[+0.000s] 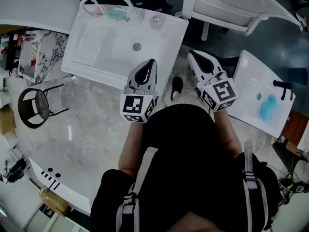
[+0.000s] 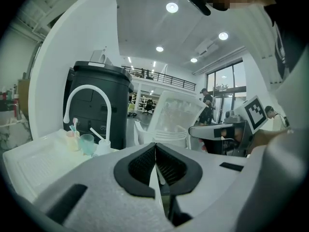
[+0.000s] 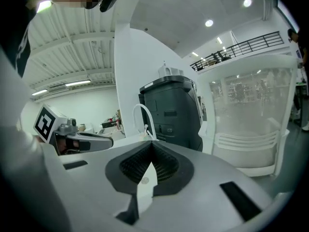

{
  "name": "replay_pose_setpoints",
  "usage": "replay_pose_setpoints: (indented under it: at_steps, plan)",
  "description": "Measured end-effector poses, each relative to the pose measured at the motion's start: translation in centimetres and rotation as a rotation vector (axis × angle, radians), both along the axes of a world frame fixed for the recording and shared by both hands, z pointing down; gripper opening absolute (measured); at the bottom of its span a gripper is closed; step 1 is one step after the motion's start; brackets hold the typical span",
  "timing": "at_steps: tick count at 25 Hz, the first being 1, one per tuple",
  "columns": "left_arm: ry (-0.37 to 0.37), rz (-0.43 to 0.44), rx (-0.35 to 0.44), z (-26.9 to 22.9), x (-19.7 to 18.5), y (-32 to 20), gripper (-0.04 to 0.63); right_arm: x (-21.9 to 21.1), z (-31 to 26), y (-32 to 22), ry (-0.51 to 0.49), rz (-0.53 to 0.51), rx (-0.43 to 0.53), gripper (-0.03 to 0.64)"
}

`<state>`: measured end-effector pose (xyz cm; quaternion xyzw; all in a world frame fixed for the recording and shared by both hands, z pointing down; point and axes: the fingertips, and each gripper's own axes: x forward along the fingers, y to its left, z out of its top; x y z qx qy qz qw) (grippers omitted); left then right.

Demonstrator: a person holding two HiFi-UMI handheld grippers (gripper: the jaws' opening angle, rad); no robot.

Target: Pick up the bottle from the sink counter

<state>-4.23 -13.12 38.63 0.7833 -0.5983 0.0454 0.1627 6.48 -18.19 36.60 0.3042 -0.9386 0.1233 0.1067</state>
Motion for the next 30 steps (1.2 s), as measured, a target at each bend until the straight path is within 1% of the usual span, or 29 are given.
replay_pose_setpoints:
  at_steps: [6,11,15,19,25,30]
  plan:
    - [-0.013,-0.059,-0.033,1.3,1.0,-0.6,0.020,0.3,1.0,-0.9,-0.003,-0.068,-0.029,0.003]
    - [-0.029,-0.073,-0.038,1.6,1.7,-0.5,0.020,0.3,2.3,-1.0,-0.006,-0.105,-0.059,0.003]
    - [-0.024,-0.086,-0.035,1.7,1.4,-0.6,0.020,-0.5,3.1,-1.0,0.001,-0.136,-0.077,0.003]
    - [-0.001,-0.067,-0.053,2.6,1.3,-0.8,0.020,-1.2,3.5,-0.8,0.011,-0.151,-0.079,0.003]
    - [0.017,-0.045,-0.062,4.1,0.7,-2.2,0.020,-1.3,3.6,-0.9,0.035,-0.133,-0.073,0.003]
    - [0.056,-0.022,-0.079,5.8,0.1,-3.9,0.021,-1.1,3.9,-0.8,0.061,-0.111,-0.071,0.003]
